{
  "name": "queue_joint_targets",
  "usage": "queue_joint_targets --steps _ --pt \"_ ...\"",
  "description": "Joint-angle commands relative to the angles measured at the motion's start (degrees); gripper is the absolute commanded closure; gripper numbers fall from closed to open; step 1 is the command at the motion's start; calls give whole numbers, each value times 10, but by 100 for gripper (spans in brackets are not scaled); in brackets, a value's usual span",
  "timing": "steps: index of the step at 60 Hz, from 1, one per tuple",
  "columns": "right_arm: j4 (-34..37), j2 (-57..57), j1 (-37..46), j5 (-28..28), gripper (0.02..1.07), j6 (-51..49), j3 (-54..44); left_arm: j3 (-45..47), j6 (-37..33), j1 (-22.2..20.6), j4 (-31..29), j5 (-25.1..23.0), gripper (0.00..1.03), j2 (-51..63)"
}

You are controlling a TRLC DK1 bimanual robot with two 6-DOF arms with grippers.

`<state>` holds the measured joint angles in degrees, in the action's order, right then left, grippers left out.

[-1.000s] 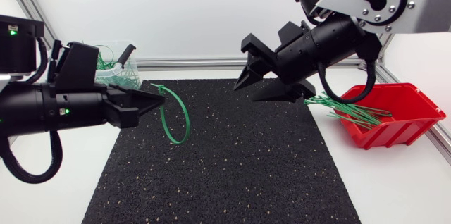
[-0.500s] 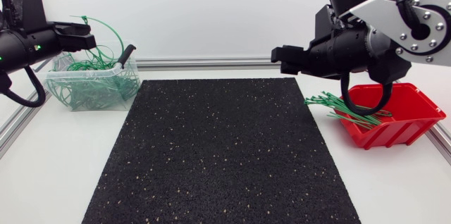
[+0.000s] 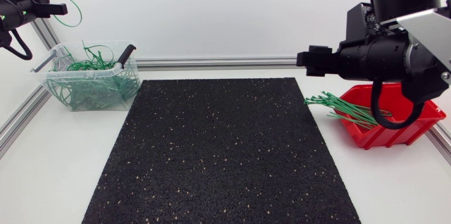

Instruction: Take a green cable tie from the red box, thread the tail through the head to close it, then place it in the transparent bin on the left.

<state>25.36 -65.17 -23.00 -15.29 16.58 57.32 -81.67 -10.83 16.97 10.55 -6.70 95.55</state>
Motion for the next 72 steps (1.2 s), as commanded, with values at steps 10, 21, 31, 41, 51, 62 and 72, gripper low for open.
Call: queue_joint_targets --steps 10,21,31,41,51,62,72 --pt "13 36 15 -8 41 -28 -29 -73 -40 21 -43 14 80 90" --pt "26 71 23 -8 41 -40 -37 -89 -53 24 -89 22 3 119" --pt "28 114 30 -8 41 -57 -59 -67 -60 22 -69 46 3 108" --pt "25 161 41 -12 41 -70 -86 -21 -58 15 -64 46 4 68" --pt "10 210 58 -13 41 -92 -122 31 -48 7 -65 46 4 14" --pt "-20 263 85 -13 41 -124 -171 107 -44 -16 -63 46 4 -54" --pt "-39 314 100 -12 41 -151 -212 179 -41 -46 -65 51 4 -132"
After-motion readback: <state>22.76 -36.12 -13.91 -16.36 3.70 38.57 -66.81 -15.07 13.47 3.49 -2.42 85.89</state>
